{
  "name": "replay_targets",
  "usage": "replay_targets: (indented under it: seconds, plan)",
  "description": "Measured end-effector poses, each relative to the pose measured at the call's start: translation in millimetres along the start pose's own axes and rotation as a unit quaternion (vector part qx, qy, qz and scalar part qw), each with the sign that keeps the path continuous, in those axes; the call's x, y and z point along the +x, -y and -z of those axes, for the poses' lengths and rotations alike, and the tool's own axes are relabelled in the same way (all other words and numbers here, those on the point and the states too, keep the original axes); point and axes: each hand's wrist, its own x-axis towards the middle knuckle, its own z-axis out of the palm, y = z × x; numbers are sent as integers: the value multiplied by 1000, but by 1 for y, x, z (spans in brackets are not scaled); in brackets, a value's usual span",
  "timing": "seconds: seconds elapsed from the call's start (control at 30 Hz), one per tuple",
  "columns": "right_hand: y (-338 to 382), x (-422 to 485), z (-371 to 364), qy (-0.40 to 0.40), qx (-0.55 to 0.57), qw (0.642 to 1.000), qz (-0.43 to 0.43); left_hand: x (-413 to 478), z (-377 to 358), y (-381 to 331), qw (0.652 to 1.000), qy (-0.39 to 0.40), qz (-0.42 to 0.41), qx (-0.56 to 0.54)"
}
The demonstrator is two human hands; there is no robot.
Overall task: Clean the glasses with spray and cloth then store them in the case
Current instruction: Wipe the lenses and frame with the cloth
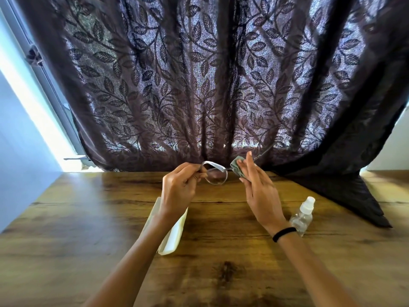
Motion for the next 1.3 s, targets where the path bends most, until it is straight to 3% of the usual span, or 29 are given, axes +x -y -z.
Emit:
replay_targets:
  seconds: [0.3,0.63,0.7,0.77,0.87,0.93,1.07,1.1,1.17,1.3]
  plan:
    - [-1,1,5,-30,29,999,25,1,-2,-2,1000,-10,0,0]
    - [-7,-4,10,-67,-44,994,80,-8,-3,7,999,-24,14,18]
    - [-7,-8,9,-85,-16,994,60,-11,-5,11,999,-29,31,30]
    - [-5,-11,7,-115,79,990,-30,-14,-7,14,998,-27,41,37]
    - [-6,-16,4,-118,213,947,-207,-17,-7,19,997,-26,53,41]
    - [-13,-26,-1,-42,282,905,-315,-19,-7,23,997,-28,53,42]
    - [-20,-48,-12,115,419,744,-507,-22,-7,26,997,-23,49,47]
    - [-19,-53,-15,143,424,722,-528,-23,-7,25,998,-21,47,48]
    - [-19,-59,-17,182,375,741,-526,-24,-7,25,998,-25,46,47]
    - [-23,-63,-16,242,170,851,-434,-25,-7,27,997,-35,39,53]
